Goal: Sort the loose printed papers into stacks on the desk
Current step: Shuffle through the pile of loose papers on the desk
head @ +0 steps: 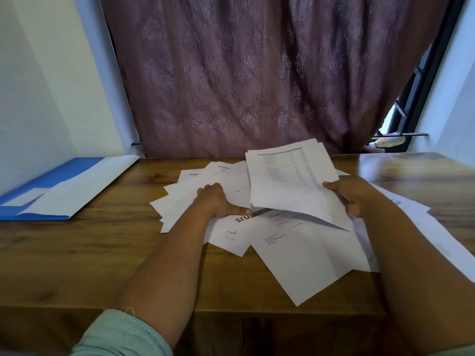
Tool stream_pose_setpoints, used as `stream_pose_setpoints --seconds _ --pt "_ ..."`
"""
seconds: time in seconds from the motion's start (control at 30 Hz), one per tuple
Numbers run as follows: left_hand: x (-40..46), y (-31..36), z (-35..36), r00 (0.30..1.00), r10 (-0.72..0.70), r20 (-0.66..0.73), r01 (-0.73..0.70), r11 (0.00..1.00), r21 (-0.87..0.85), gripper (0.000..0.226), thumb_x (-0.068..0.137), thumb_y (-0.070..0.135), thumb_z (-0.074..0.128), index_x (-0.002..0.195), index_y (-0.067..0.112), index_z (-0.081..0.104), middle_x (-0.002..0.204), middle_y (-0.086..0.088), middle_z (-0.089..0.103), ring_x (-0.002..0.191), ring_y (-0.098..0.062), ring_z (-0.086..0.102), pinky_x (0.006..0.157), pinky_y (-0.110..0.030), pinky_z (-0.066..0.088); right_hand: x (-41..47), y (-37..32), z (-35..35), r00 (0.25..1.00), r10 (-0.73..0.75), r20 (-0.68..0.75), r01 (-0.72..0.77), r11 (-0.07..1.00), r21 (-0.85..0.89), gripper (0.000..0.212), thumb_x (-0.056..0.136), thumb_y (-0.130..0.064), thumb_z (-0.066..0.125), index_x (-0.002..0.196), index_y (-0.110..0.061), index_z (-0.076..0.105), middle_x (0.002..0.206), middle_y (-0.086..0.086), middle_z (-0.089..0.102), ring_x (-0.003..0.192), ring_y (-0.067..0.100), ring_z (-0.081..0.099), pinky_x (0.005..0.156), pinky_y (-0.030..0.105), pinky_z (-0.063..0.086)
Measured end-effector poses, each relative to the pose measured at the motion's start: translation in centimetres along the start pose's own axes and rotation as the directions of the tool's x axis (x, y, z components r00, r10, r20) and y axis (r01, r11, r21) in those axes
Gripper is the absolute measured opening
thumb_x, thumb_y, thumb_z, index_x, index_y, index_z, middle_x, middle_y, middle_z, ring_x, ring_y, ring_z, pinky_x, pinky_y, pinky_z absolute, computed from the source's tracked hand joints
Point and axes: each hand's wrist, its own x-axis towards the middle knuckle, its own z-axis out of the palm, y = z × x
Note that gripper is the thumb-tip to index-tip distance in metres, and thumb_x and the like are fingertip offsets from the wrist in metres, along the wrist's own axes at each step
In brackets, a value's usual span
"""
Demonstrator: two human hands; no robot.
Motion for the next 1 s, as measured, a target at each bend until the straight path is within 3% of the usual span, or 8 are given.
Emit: stream_pose_setpoints --seconds 0.27,0.33,0.4,0.5,0.63,0.8,0.9,1.0 --pt "1.1 -0.4 0.9 0.989 0.055 -0.135 -0.103 0.919 -0.381 0.039 0.084 0.037 0.075 0.115 0.018 0.062 0.119 -0.007 0.066 0.105 -0.025 0.063 0.092 -0.043 0.055 0.1 0.3 -0.4 0.992 -0.061 0.109 0.077 0.985 -0.155 0.023 0.094 -0.015 0.062 0.116 -0.012 0.058 0.112 0.010 0.066 0.094 0.031 0.063 0.081 0.042 0.050" --pt "1.2 0.1 0.6 0.983 -0.044 -0.179 -0.096 0.707 -0.701 0.020 0.094 0.024 0.064 0.112 0.016 0.062 0.113 -0.010 0.067 0.096 -0.026 0.065 0.082 -0.043 0.059 -0.1 0.4 -0.1 0.986 -0.089 0.142 0.113 0.980 -0.167 0.024 0.094 -0.016 0.063 0.117 -0.013 0.060 0.113 0.009 0.067 0.095 0.030 0.065 0.075 0.039 0.052" --pt "0.8 0.9 0.2 0.981 -0.175 -0.083 -0.030 0.290 -0.957 0.022 0.099 0.024 0.055 0.121 0.018 0.056 0.111 -0.008 0.067 0.091 -0.027 0.066 0.070 -0.041 0.059 0.0 0.6 0.4 0.978 -0.136 0.159 0.165 0.969 -0.182 0.027 0.094 -0.017 0.063 0.121 -0.013 0.061 0.115 0.007 0.068 0.097 0.027 0.066 0.083 0.042 0.054" --pt "0.1 1.4 -0.3 0.979 -0.198 -0.054 -0.050 0.027 -0.998 0.029 0.100 0.028 0.053 0.125 0.014 0.057 0.098 -0.006 0.070 0.075 -0.022 0.068 0.053 -0.029 0.052 -0.3 0.9 1.4 0.956 -0.176 0.234 0.246 0.917 -0.315 0.036 0.092 -0.022 0.065 0.128 -0.017 0.059 0.124 0.001 0.066 0.107 0.025 0.063 0.100 0.047 0.048" --pt "-0.6 1.5 -0.9 0.995 0.032 0.098 0.099 -0.032 -0.995 0.060 0.092 0.071 0.039 0.116 0.023 0.066 0.105 -0.008 0.075 0.088 -0.030 0.073 0.065 -0.037 0.057 -0.6 1.1 2.5 0.949 -0.241 0.204 0.316 0.716 -0.623 0.050 0.091 -0.034 0.066 0.136 -0.018 0.052 0.138 0.000 0.055 0.122 0.026 0.053 0.105 0.041 0.041" --pt "0.1 1.4 0.1 0.994 0.076 -0.075 -0.075 0.004 -0.997 0.038 0.090 -0.008 0.059 0.124 0.008 0.061 0.121 -0.016 0.068 0.106 -0.037 0.067 0.081 -0.048 0.058 -1.0 1.0 3.0 0.933 -0.352 0.080 0.265 0.516 -0.815 0.090 0.085 -0.060 0.062 0.154 -0.017 0.023 0.160 0.008 0.021 0.146 0.030 0.021 0.116 0.042 0.022" --pt "0.7 0.8 -0.5 0.967 0.196 -0.165 -0.117 -0.235 -0.965 0.045 0.089 -0.007 0.059 0.132 0.004 0.056 0.127 -0.019 0.063 0.115 -0.038 0.062 0.095 -0.055 0.051 -0.7 0.7 2.3 0.939 -0.334 0.084 0.329 0.797 -0.507 0.099 0.077 -0.058 0.072 0.153 -0.018 0.023 0.153 0.005 0.038 0.138 0.028 0.039 0.113 0.045 0.033" --pt "0.5 0.4 -1.4 0.974 0.157 -0.166 -0.092 -0.395 -0.914 0.036 0.094 0.010 0.060 0.129 0.010 0.059 0.128 -0.018 0.063 0.116 -0.037 0.061 0.097 -0.055 0.049 -0.6 0.6 1.9 0.917 -0.294 0.270 0.338 0.932 -0.132 0.058 0.078 -0.043 0.077 0.127 -0.020 0.059 0.124 0.001 0.067 0.109 0.025 0.066 0.098 0.048 0.050"
